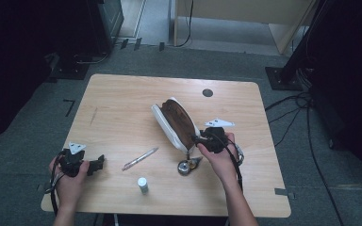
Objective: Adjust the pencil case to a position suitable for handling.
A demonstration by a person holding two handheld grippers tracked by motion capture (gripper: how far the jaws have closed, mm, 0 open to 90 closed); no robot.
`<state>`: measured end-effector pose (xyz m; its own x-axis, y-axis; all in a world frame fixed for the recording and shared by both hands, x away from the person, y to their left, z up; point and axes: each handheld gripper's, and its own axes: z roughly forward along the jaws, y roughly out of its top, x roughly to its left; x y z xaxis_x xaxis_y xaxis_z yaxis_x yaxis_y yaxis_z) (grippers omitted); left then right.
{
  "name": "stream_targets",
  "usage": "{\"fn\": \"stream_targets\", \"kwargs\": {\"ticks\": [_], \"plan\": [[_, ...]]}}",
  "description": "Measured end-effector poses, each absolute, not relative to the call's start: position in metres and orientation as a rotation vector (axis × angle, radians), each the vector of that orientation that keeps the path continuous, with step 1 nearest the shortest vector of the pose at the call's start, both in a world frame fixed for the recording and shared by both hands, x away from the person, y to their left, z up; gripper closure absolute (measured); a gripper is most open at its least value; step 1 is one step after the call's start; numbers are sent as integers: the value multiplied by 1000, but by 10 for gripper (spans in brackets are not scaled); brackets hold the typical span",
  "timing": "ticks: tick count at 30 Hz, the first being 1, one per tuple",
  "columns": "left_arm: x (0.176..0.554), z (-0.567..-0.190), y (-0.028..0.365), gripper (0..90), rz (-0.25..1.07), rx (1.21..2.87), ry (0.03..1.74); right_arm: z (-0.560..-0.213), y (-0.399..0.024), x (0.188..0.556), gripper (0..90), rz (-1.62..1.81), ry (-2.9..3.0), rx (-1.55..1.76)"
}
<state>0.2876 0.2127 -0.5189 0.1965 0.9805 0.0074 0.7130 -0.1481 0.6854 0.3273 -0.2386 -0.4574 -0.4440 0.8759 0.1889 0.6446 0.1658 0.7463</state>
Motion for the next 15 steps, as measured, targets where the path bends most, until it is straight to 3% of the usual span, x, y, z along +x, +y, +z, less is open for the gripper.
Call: {"fn": "stream_targets", "kwargs": {"ticks": [5,15], "plan": [[288,-519,213,0,633,1927,1575,-463,-226,334,674,1144,2188,1452],[288,-519,213,0,633,1927,1575,-466,-207,337,708,1208,2185,1481]]}}
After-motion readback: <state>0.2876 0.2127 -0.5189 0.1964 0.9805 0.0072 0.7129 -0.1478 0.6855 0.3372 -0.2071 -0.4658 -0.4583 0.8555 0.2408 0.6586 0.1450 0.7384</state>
